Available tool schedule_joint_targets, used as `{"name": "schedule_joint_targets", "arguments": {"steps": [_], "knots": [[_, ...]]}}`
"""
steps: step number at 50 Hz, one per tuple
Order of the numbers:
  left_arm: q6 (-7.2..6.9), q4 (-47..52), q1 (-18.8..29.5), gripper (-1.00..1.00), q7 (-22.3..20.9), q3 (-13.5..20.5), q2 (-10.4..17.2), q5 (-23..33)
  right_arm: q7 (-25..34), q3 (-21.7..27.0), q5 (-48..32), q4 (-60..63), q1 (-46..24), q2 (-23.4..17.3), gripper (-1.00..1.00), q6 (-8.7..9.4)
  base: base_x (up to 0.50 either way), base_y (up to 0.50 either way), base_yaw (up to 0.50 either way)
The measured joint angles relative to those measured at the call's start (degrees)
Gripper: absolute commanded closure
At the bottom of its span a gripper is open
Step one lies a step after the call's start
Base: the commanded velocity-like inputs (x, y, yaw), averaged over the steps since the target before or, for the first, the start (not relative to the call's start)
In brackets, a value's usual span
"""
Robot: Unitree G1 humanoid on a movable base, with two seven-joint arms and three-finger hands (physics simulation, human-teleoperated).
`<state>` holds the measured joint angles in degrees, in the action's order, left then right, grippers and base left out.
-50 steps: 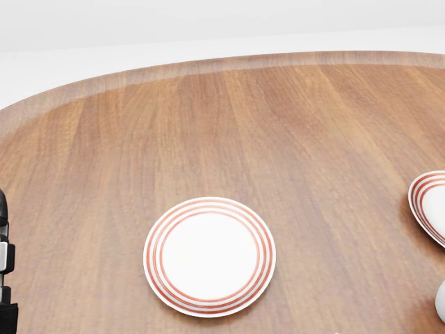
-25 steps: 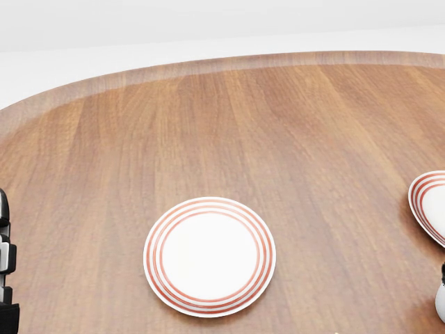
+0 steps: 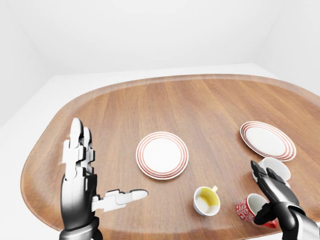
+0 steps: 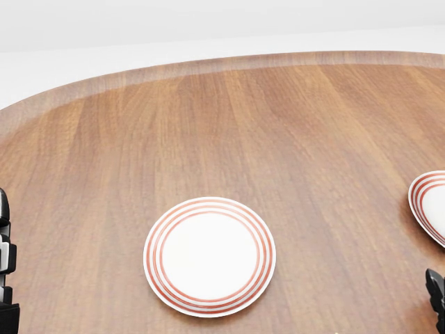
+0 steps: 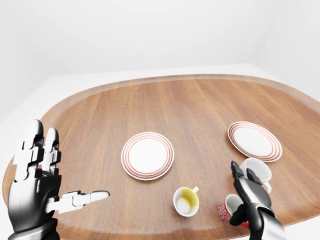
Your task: Put the red mug on the left plate.
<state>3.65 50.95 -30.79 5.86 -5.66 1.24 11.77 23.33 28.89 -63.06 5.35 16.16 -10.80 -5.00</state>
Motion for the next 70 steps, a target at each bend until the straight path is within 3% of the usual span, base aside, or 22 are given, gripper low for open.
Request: {"name": "schedule_joint_targets", "arguments": {"steps": [38, 39, 41, 42, 47, 70], "knots": [[0.21, -0.2, -0.1, -1.0, 0.2, -0.2, 0.1, 0.1, -3.5, -3.7, 0.6, -5.9, -0.9, -1.6, -1.0, 0.0, 0.0, 0.0, 0.0], [0.24, -0.2, -0.1, -1.0, 0.2, -0.2, 0.1, 0.1, -3.5, -3.7, 0.6, -5.9, -0.9, -1.6, -0.82, 0.0, 0.0, 0.0, 0.0], [0.29, -0.3, -0.1, -1.0, 0.2, -0.2, 0.2, 0.1, -2.9, -3.8, 0.7, -5.9, -0.8, -1.8, 0.22, 0.0, 0.0, 0.0, 0.0], [0.32, -0.3, -0.1, -1.0, 0.2, -0.2, 0.2, 0.1, -2.6, -3.8, 0.7, -5.8, -0.7, -1.8, 1.0, 0.0, 0.0, 0.0, 0.0], [0.42, -0.3, -0.2, -1.0, 0.3, -0.2, 0.2, 0.1, -0.8, -4.2, 0.8, -4.2, -0.3, -1.9, 1.0, 0.0, 0.0, 0.0, 0.0], [0.41, -0.2, -0.3, -1.0, 0.1, 0.1, 0.0, -0.1, -2.9, -5.1, -0.7, -6.3, 0.1, -1.5, 1.0, -0.01, 0.0, 0.0, 0.0]]}}
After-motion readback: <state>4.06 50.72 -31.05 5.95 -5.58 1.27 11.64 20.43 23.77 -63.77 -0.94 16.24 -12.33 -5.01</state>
